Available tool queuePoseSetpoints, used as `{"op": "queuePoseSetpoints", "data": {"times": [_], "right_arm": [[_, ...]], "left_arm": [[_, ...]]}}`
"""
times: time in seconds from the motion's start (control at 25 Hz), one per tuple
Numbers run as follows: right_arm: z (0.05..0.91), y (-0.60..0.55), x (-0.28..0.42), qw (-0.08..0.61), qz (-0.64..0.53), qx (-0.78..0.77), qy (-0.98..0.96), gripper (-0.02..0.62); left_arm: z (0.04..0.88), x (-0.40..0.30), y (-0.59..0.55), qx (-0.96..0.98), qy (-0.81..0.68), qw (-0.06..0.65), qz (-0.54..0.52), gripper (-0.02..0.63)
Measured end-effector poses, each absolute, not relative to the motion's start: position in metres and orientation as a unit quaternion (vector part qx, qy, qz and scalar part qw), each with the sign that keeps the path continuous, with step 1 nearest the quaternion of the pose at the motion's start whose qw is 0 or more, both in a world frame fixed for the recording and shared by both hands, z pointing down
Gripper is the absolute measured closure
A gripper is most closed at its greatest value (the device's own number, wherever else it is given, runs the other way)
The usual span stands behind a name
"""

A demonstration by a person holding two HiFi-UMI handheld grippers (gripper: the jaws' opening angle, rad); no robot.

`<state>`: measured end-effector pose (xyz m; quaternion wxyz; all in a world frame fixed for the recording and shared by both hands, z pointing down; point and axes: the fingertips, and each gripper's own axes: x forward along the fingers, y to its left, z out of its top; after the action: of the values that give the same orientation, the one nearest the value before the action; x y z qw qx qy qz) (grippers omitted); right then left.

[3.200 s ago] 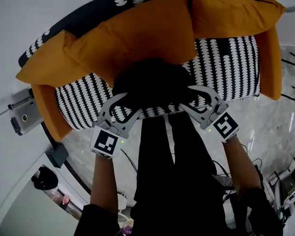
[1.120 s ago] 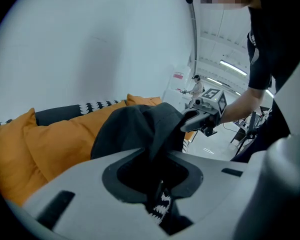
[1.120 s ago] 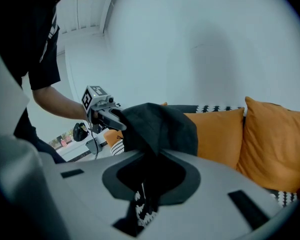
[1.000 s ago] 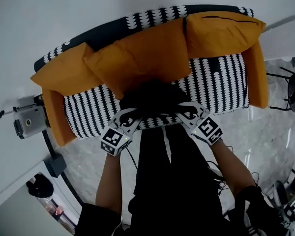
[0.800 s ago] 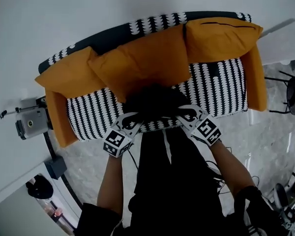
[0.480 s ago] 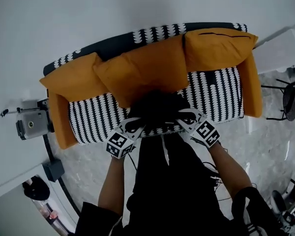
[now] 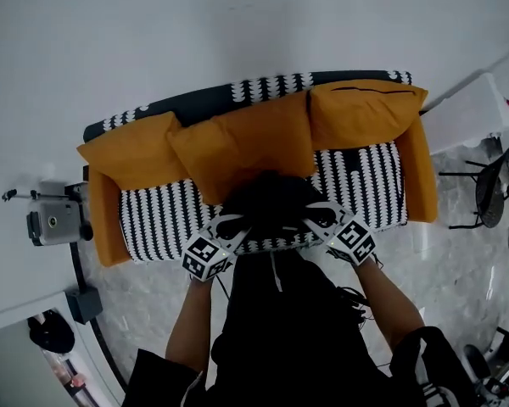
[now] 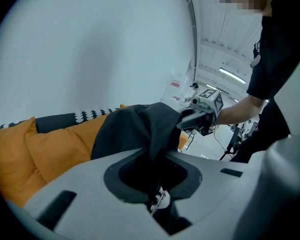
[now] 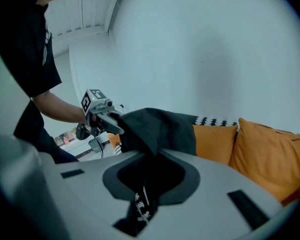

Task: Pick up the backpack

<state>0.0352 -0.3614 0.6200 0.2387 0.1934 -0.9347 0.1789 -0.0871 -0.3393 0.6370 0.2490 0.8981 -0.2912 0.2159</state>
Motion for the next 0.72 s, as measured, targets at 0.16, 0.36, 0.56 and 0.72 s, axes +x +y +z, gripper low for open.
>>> {"op": "queuePoseSetpoints", "data": {"times": [0.16, 0.36, 0.56, 0.72], "right_arm": [[0.598, -0.369, 0.039, 0.227, 0.166, 0.197, -0.939, 0.541], [0.565, -0.381, 0.042, 0.213, 0.15, 0.198, -0.945, 0.543], [0.539, -0.391, 0.048, 0.198, 0.141, 0.215, -0.946, 0.543], [0.513, -0.4, 0.051, 0.185, 0.129, 0.222, -0.949, 0.543]], "left_arm": [[0.614, -0.083, -0.347, 0.904, -0.296, 0.231, 0.205, 0.543], [0.581, -0.082, -0.358, 0.911, -0.304, 0.208, 0.186, 0.546], [0.549, -0.077, -0.367, 0.915, -0.314, 0.19, 0.165, 0.549], [0.523, -0.074, -0.375, 0.92, -0.316, 0.173, 0.154, 0.551]]}}
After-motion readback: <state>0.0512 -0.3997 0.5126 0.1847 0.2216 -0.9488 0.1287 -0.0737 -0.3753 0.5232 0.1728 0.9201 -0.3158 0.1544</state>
